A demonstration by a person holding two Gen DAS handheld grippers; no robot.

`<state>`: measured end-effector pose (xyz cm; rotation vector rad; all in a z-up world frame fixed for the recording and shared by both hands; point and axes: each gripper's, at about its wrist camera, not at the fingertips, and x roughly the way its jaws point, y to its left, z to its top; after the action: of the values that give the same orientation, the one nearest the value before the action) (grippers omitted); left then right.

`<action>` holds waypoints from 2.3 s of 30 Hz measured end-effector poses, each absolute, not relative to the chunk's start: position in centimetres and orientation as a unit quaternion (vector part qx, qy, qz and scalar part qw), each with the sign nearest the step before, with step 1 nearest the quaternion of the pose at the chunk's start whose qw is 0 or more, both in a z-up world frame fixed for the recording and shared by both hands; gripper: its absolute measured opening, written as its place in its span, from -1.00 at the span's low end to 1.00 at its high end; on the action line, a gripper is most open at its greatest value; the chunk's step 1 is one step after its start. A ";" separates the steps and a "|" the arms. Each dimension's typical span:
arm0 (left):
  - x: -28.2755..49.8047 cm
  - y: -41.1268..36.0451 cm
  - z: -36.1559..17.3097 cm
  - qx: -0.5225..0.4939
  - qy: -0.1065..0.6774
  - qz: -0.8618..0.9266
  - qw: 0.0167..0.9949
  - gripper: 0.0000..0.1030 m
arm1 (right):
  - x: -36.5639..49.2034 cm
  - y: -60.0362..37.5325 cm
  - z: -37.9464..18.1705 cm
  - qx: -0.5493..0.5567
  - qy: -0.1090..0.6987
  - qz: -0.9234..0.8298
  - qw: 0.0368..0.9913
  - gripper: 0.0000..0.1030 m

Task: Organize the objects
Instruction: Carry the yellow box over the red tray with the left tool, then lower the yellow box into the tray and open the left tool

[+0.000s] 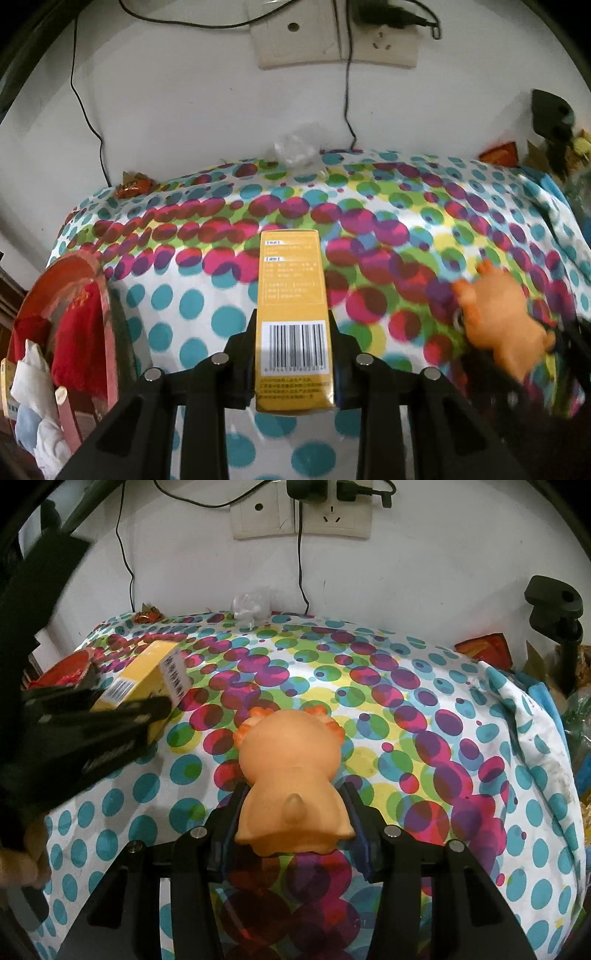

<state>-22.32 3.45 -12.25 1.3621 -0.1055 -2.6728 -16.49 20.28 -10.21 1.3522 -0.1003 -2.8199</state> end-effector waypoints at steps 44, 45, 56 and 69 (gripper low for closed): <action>-6.5 -0.4 -6.7 0.411 -0.040 -0.911 0.008 -0.42 | -16.4 19.3 -10.1 0.435 -0.020 -0.900 -0.019 -0.09; -6.3 -0.7 -6.4 0.410 -0.040 -0.911 0.010 -0.42 | -16.4 19.2 -10.1 0.435 -0.021 -0.900 -0.019 -0.09; -4.4 -7.8 -3.1 0.400 -0.009 -0.914 0.073 -0.42 | -16.4 19.1 -10.1 0.435 -0.021 -0.900 -0.023 -0.09; -4.0 -16.1 -2.2 0.405 -0.010 -0.900 0.163 -0.42 | -16.5 19.0 -10.1 0.435 -0.021 -0.900 -0.029 -0.09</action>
<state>-3.97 -16.09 -2.16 1.1542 -0.0287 -2.5663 -16.49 19.04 -10.07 1.3926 -0.0670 -2.8787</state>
